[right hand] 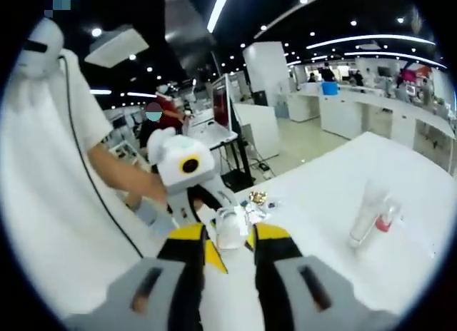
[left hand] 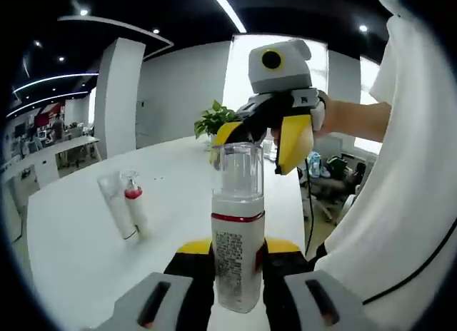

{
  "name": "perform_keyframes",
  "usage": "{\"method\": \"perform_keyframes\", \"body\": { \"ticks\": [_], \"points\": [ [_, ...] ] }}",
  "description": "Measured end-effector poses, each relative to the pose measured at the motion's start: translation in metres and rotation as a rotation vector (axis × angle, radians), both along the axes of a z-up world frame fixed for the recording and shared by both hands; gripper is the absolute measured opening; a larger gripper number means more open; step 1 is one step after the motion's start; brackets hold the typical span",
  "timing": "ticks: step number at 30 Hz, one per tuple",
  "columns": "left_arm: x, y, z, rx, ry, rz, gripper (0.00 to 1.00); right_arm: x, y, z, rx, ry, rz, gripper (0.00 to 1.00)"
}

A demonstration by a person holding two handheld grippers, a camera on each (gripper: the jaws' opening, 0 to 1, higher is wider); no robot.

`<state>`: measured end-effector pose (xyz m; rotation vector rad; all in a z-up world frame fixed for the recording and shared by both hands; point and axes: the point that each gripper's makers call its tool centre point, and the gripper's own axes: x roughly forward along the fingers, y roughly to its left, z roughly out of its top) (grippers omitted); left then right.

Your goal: Arrange the skincare products in the storage area until every visible bottle or jar stands upright without overlapping.

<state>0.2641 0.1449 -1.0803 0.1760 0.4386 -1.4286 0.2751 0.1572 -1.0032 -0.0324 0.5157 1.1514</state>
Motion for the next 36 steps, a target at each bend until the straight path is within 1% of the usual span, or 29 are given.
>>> {"method": "perform_keyframes", "body": {
  "ticks": [2,9,14,15,16,18,20,22,26,30,35,36],
  "points": [
    [-0.001,-0.001,-0.001,0.006,-0.006,-0.007,0.23,-0.001,0.0,-0.001,-0.011,0.0,0.008,0.17],
    [-0.003,0.0,-0.005,0.009,-0.018,-0.019,0.24,-0.004,0.004,-0.006,-0.071,-0.02,0.051,0.16],
    [-0.003,0.001,-0.013,0.02,0.002,-0.029,0.25,-0.005,0.009,-0.012,-0.113,-0.03,0.08,0.15],
    [-0.003,0.002,-0.014,0.023,0.015,-0.022,0.25,-0.004,0.01,-0.013,-0.117,-0.03,0.083,0.15],
    [-0.003,0.002,-0.014,0.022,0.017,-0.018,0.25,-0.003,0.01,-0.014,-0.122,-0.033,0.084,0.15],
    [0.004,0.005,-0.016,0.021,0.013,0.018,0.27,-0.001,0.01,-0.014,-0.132,-0.043,0.084,0.15],
    [0.007,0.008,-0.017,0.022,0.017,0.038,0.31,0.003,0.01,-0.013,-0.14,-0.044,0.087,0.15],
    [0.011,0.013,-0.018,0.018,0.02,0.06,0.33,0.006,0.009,-0.014,-0.152,-0.048,0.088,0.15],
    [0.018,0.021,-0.021,0.024,0.023,0.105,0.37,0.013,0.007,-0.019,-0.19,-0.057,0.1,0.15],
    [0.022,0.029,-0.022,0.021,0.034,0.14,0.38,0.018,0.007,-0.027,-0.224,-0.052,0.118,0.15],
    [0.023,0.037,-0.021,0.027,0.034,0.169,0.38,0.031,0.0,-0.042,-0.286,-0.052,0.12,0.15],
    [0.024,0.041,-0.021,0.025,0.033,0.183,0.38,0.034,-0.002,-0.045,-0.297,-0.053,0.119,0.15]
  ]
}}
